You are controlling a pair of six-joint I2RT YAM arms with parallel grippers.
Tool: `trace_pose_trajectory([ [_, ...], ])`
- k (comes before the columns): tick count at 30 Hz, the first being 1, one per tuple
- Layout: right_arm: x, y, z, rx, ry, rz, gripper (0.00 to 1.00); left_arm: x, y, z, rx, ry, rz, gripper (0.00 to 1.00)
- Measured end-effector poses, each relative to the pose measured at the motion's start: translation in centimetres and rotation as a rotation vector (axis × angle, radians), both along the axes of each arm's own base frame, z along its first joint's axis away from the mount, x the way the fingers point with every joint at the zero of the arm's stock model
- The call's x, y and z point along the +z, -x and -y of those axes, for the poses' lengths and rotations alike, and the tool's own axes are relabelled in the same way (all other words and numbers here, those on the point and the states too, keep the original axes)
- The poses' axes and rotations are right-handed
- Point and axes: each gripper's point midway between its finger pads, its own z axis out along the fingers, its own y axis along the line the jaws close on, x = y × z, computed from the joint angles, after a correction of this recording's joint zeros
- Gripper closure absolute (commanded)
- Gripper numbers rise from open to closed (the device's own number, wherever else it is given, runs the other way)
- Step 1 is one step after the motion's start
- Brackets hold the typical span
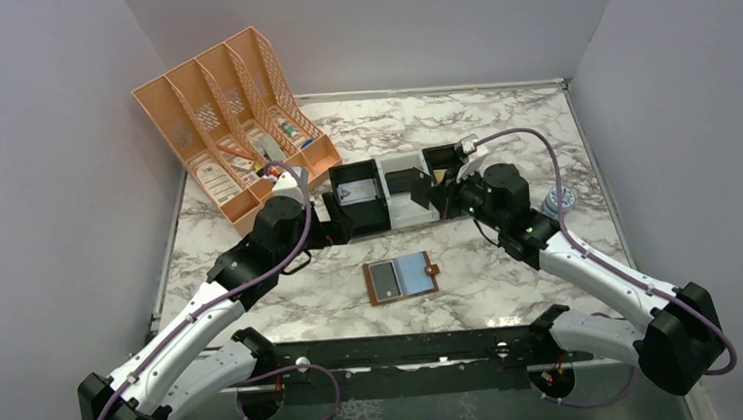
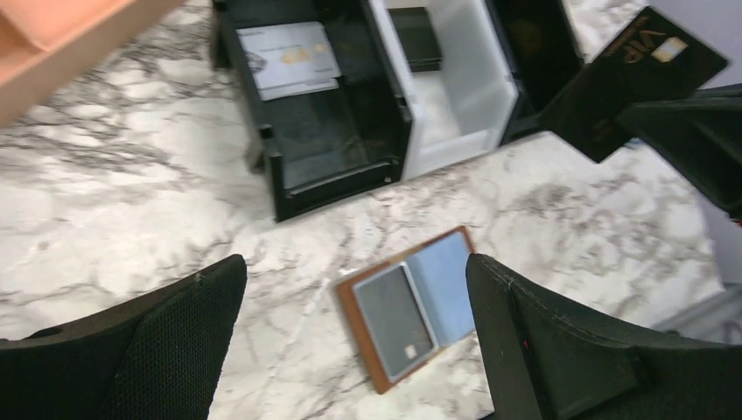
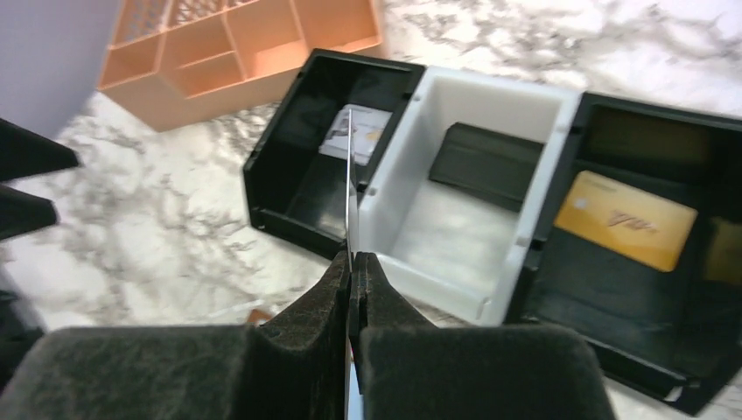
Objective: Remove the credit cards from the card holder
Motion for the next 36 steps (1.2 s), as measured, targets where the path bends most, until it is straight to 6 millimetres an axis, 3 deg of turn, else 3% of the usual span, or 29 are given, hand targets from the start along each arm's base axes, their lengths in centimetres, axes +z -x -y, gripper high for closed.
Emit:
trace_pose_trajectory([
  [3, -0.1, -0.6, 0.3, -0.044, 0.085, 0.064, 0.99, -0.1, -0.5, -1.5, 0.039, -0.099, 0.009, 0.01],
  [8, -2.4, -2.1, -0.8, -0.086, 0.325, 0.130, 0.99, -1.4, -0.8, -4.1, 0.096, -0.247, 0.015, 0.01],
  [12, -4.4, -3.8, -0.1, -0.107, 0.540, 0.215, 0.99, -2.1, -0.8, -5.2, 0.123, -0.307, 0.013, 0.01],
  [19, -5.9, -6.8, -0.1, -0.085, 0.780, 0.384, 0.99, -2.8, -0.6, -7.1, 0.178, -0.380, 0.006, 0.01],
  [27, -8.2, -9.1, -1.5, 0.012, 0.907, 0.425, 0.99, -1.2, -0.2, -8.7, 0.238, -0.367, 0.062, 0.01],
  [36, -9.5, -11.5, -1.0, 0.042, 0.989, 0.436, 0.97, -1.5, -0.3, -8.8, 0.240, -0.384, 0.055, 0.01],
])
